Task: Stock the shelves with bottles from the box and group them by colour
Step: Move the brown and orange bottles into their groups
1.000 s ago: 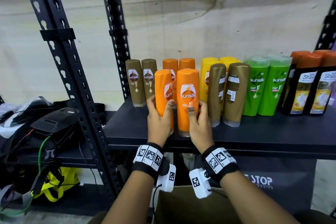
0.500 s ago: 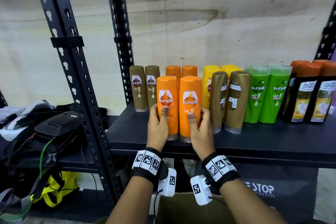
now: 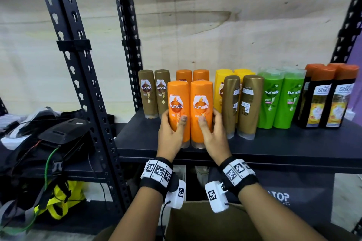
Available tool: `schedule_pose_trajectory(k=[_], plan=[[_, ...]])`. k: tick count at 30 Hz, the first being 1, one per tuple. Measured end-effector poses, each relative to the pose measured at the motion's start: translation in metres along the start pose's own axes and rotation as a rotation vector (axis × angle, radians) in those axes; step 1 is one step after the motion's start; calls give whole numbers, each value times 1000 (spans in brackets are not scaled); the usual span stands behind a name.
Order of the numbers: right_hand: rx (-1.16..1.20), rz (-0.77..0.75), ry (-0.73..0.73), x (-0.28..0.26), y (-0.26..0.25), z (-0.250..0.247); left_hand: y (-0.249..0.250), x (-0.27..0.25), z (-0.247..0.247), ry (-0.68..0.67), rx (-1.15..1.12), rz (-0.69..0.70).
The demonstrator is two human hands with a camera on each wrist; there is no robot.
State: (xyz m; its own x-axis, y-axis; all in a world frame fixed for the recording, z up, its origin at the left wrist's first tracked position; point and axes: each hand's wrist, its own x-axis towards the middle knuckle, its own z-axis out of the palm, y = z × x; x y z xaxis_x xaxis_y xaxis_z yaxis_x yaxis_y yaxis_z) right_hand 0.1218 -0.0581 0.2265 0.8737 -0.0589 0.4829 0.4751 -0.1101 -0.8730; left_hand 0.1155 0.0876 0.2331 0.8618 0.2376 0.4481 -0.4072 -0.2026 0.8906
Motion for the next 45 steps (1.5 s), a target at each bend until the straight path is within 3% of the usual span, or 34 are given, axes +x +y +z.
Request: schedule_pose_trajectory(k=[10,16,22,45], plan=[[-433,-246,-46,32,-62,-20,38,25,-23,-26,358,159],[-584,-225,-38,32,-73,-15,57,38,-23,-20,558,185],[-678,-236,6,35,-70,-10,56,45,-16,-23,566,127],[-550,-121,55,104,-41,21,28,125,20,-19,525,-11]])
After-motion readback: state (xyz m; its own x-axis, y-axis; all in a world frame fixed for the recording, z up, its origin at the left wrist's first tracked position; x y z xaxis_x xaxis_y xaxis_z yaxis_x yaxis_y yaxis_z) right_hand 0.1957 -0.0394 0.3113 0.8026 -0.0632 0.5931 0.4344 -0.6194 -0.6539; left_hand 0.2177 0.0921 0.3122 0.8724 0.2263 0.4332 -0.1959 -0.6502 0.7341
